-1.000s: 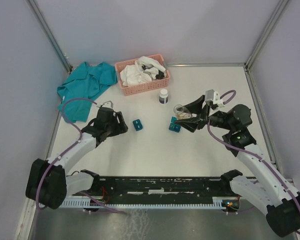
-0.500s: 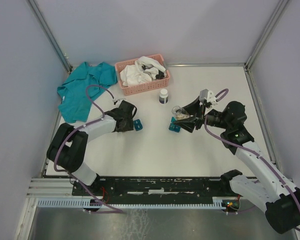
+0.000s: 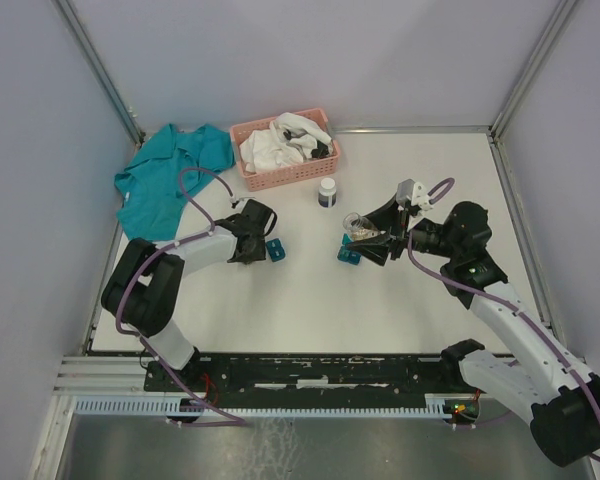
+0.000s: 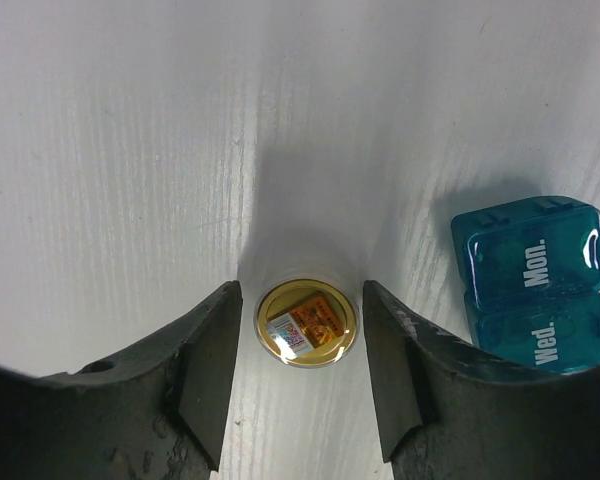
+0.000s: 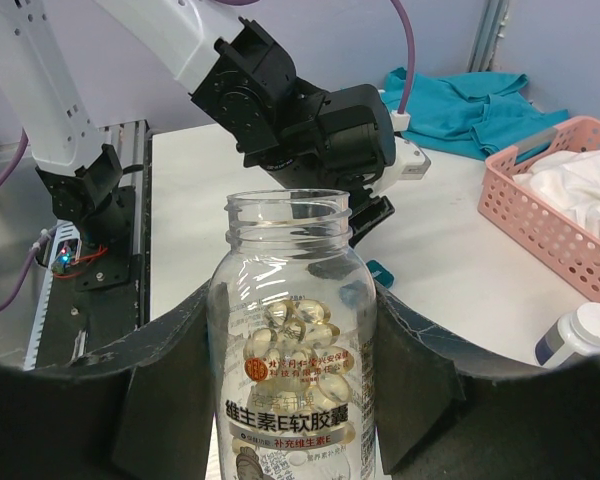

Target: Sort the pills into containers

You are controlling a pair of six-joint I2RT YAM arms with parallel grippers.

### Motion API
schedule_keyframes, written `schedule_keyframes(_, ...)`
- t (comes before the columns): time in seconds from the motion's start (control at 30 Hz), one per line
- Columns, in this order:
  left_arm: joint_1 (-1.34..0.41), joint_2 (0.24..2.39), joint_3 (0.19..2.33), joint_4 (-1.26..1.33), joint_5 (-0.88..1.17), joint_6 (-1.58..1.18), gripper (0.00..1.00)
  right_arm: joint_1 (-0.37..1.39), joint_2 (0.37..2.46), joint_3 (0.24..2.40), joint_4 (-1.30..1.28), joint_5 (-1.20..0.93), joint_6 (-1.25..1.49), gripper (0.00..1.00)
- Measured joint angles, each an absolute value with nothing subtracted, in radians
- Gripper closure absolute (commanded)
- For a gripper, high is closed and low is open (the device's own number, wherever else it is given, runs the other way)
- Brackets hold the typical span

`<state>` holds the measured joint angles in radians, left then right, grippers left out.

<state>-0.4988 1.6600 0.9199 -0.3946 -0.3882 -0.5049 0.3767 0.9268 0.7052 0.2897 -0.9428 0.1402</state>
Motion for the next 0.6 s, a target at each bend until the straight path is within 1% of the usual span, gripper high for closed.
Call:
schedule_keyframes(0.27, -0.499, 1.658, 0.915, -0.390, -0.382, -0.505, 0.48, 0.377, 0.931, 0.705, 0.288, -0.943, 0.136, 0.99)
schedule_keyframes(0.6, -0.499, 1.647, 0.903, -0.389, -0.362, -0.505, 0.45, 0.377, 0.931, 0.705, 0.282, -0.943, 0.133, 0.99)
